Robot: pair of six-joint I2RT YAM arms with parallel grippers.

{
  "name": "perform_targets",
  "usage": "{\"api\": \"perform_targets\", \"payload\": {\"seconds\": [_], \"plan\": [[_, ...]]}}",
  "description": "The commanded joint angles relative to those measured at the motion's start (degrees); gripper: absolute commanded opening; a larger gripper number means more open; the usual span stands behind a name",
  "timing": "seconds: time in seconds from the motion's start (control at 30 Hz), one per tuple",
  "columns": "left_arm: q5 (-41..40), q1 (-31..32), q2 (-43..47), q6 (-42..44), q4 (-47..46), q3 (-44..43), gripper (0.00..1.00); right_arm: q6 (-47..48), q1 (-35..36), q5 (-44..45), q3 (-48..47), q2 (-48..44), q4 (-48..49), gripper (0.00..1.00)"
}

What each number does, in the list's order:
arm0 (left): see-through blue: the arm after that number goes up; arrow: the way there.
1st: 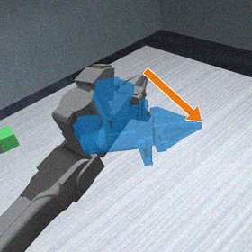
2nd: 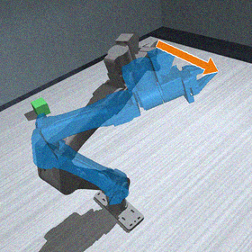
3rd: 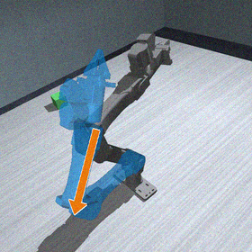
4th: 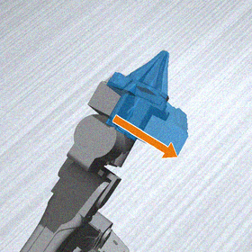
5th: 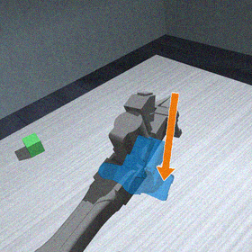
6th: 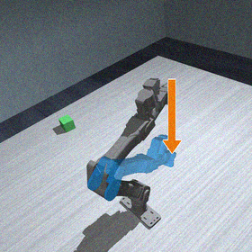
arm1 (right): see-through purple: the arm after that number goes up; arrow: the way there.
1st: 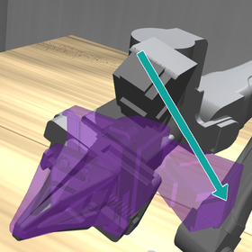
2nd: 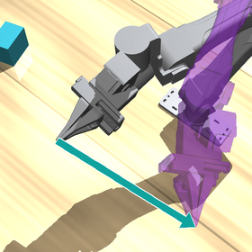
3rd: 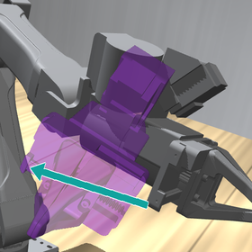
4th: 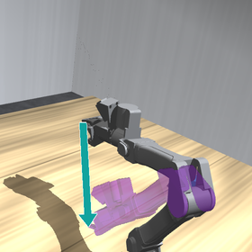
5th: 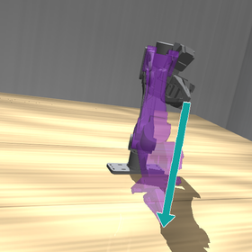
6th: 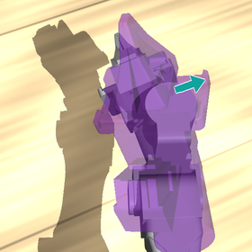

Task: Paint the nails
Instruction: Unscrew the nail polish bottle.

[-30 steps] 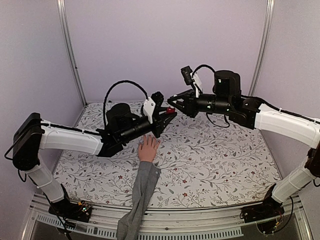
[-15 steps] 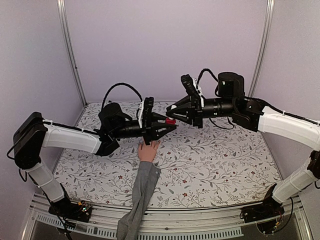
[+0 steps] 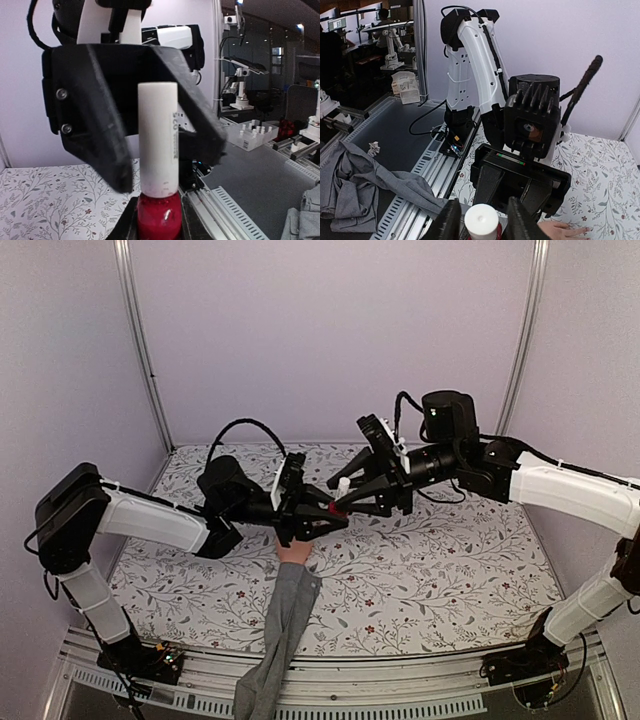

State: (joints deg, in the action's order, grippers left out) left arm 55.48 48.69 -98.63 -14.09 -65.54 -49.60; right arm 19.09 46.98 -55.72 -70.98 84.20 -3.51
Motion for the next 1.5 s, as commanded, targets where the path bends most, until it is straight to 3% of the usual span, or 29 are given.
{"api": "perform_targets", "payload": {"seconds": [0.0, 0.07, 0.27, 0.53, 0.67, 1.0, 1.27, 1.47], "plan": [[-10.31, -0.08, 3.51, 5.44, 1.38, 1.42, 0.0, -1.13, -0.05, 3.81, -1.69, 0.0, -0.96, 0.56], [-17.05, -0.08, 4.35, 7.08, 2.75, 2.28, 0.0, -3.34, -0.12, 7.63, -1.77, -0.09, -0.17, 0.66], [-35.82, 0.36, 5.92, 9.83, 3.95, 4.57, 0.0, -8.84, -0.26, 26.6, -0.18, -0.64, 2.88, 0.69], [-53.33, 5.36, 4.84, 19.13, 8.73, 2.23, 0.0, -21.94, -0.6, 33.88, 0.16, 1.14, 7.57, 0.66], [-60.48, 6.67, 4.25, 20.85, 10.74, 0.98, 0.0, -26.96, -0.55, 37.09, -0.31, 1.71, 7.8, 0.56], [-65.48, 7.73, 3.0, 21.68, 10.61, 0.19, 0.0, -32.06, -0.57, 38.89, -0.63, 2.31, 7.86, 0.38], [-68.11, 8.59, 2.01, 24.19, 13.12, -1.86, 0.0, -32.83, -0.57, 38.33, -2.52, 4.41, 6.78, 0.38], [-68.45, 8.91, 1.12, 24.9, 14.68, -3.19, 0.0, -32.92, -0.59, 37.71, -3.31, 5.35, 6.55, 0.14]]}}
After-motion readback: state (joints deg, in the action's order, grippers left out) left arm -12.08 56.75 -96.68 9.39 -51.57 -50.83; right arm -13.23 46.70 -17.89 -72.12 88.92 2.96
